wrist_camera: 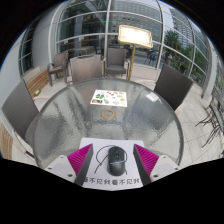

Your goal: Arrange mouse

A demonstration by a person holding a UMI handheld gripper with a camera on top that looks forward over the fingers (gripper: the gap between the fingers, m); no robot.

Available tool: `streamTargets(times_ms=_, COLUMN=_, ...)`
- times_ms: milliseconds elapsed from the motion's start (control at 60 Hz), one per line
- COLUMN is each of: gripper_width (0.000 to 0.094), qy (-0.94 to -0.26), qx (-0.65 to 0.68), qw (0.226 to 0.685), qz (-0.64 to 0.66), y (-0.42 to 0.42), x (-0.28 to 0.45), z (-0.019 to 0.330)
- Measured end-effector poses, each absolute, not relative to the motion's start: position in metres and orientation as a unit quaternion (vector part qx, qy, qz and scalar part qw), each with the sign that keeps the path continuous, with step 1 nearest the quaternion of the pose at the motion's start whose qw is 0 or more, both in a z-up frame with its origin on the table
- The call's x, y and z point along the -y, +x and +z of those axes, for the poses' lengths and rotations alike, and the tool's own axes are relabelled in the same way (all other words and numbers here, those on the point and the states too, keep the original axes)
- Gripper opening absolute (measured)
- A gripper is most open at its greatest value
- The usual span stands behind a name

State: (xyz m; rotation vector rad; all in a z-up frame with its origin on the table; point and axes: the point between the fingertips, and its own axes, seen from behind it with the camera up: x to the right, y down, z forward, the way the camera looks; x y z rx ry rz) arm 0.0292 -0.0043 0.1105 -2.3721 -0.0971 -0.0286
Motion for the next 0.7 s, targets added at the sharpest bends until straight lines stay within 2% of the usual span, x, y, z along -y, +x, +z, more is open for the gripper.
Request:
streamTargets(times_ms=150, gripper_width=0.0806, qy=-0.905, qx=0.034, qw=0.424, qz=-0.005, y=0.016, x=0.026, z=0.193)
streamTargets(times_ms=317, gripper_width=0.0804, qy=-0.887, qx=0.033, qw=0.460, qz=0.000, y=0.004, x=0.061, z=0.253)
streamTargets(times_ms=450, gripper_width=0.0803, qy=-0.876, qx=0.029, qw=0.482, qz=-0.005, y=-0.001, x=0.088, z=0.277)
streamTargets(times_ms=700, gripper_width=0.0802, qy=-0.876, qx=0.040, qw=0.480, qz=-0.005, y=-0.010, x=0.133, z=0.276)
